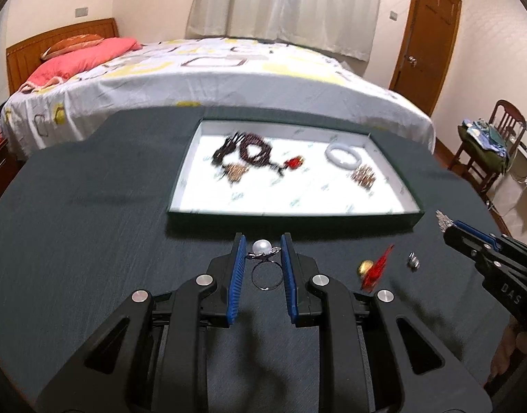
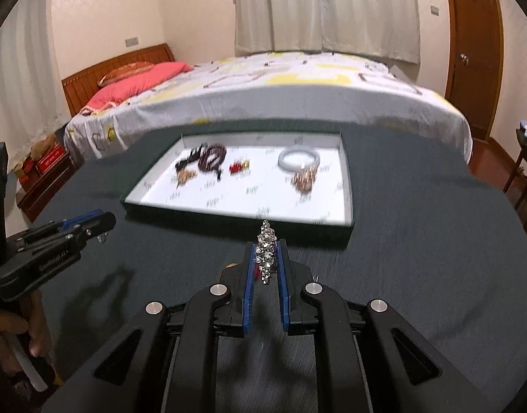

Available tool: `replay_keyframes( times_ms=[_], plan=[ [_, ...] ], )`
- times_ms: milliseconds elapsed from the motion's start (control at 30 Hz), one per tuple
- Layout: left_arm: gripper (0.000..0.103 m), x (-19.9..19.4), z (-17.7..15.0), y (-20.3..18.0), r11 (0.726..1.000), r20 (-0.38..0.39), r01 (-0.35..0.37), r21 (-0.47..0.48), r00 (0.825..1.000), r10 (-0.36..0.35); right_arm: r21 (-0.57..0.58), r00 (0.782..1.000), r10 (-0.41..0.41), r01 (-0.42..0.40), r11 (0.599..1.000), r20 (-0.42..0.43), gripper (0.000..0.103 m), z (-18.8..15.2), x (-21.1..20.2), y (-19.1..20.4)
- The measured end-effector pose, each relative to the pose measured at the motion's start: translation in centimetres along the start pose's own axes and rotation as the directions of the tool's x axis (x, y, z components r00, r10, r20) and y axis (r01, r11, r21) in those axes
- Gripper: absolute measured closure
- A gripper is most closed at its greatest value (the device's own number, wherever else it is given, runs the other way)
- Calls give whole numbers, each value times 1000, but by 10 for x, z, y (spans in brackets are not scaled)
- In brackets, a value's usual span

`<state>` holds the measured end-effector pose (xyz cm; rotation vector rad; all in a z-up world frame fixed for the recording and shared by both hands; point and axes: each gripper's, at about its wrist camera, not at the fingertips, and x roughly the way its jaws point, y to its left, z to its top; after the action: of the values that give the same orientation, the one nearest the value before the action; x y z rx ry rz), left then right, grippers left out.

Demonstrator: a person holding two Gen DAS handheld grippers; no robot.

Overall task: Organize jewelry
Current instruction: 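Carry the pearl ring and rhinestone pendant into the tray and open both tools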

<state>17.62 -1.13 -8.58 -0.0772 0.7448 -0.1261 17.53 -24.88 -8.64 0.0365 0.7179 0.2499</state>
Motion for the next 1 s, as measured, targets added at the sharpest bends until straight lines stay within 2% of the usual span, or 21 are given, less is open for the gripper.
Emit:
replay_keyframes(
  times_ms=[167,367,500,700,1000],
  plan=[
    [82,12,26,-13,1000,32,27,14,999,-27,12,998,-10,10,1000,56,90,26,7,-7],
    [82,42,54,-38,996,53,68,56,996,-71,32,997,-22,19,999,80,90,47,31,-16],
    [82,70,58,-50,994,30,82,78,996,-85,45,998,-22,20,999,51,90,47,56,-24],
    [82,123,52,-62,991,-57,90,99,995,-85,51,999,-17,18,999,-32,90,40,96,-30],
    [82,153,43,-61,990,-123,90,105,989,-77,54,994,-36,42,998,-102,90,32,125,-35]
  ],
)
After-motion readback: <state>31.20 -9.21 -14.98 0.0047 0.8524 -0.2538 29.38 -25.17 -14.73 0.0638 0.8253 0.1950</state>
